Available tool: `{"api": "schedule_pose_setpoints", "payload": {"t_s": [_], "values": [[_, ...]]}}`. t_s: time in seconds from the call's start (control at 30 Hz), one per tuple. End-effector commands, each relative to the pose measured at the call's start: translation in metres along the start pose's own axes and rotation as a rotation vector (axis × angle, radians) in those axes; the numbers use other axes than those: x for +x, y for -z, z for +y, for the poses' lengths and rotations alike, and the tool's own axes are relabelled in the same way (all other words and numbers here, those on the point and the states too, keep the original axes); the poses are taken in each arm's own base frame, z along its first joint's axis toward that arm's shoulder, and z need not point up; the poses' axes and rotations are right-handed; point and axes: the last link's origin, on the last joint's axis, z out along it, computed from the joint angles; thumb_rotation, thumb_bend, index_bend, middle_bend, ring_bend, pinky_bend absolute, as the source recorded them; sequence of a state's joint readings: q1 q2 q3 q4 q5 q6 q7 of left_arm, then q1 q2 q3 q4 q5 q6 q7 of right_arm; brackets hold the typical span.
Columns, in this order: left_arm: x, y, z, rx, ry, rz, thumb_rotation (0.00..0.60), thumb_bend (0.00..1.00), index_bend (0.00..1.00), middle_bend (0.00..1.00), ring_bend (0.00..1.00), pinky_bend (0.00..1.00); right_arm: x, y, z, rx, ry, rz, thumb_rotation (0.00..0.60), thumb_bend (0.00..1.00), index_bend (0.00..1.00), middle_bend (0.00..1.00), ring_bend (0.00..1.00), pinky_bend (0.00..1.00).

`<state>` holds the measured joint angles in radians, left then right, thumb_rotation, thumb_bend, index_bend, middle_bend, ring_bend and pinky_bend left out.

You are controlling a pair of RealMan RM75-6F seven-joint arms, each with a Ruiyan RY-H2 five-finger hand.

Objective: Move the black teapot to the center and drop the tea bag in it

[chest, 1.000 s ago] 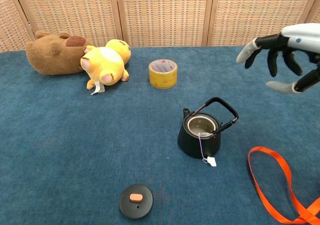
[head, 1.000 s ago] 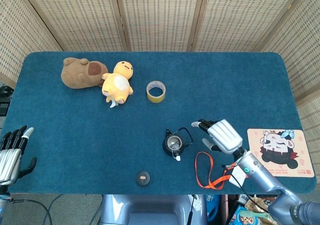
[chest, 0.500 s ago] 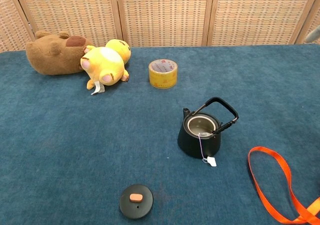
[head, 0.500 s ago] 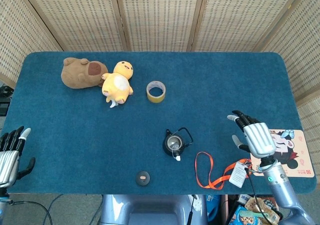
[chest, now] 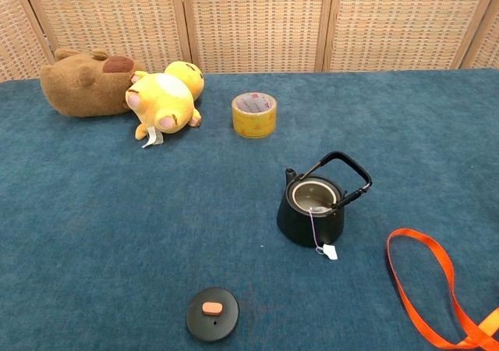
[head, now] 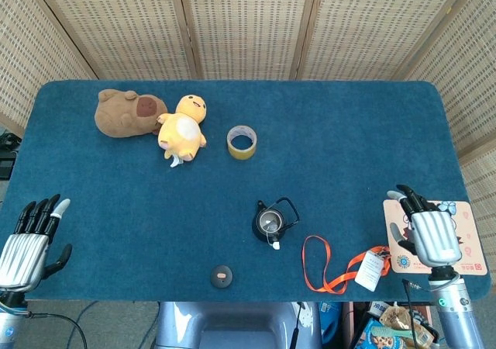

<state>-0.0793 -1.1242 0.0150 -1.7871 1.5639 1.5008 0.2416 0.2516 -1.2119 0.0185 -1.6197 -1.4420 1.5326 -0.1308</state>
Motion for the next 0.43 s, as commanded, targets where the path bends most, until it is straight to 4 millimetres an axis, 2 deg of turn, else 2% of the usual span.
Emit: {"api": "schedule_pose_setpoints", "payload": {"t_s": [0.03, 0.43], "values": [[-0.0019, -0.0002, 0.0031, -0.02, 0.001, -0.004, 0.6, 0.43, 0.0, 0.0, 0.0, 0.0, -0.0002, 0.0049, 0.0, 0.004, 0.0, 0.0, 0.6, 0.52, 0.27, 0.26, 0.34, 0.51], [-0.0025, -0.0002, 0.0042, -0.027, -0.005, 0.0, 0.6, 0.43, 0.0, 0.0, 0.0, 0.0, -0.0042, 0.0056, -0.0018, 0.011, -0.001, -0.027, 0.6, 0.52, 0.27, 0.26, 0.33, 0.5]]}}
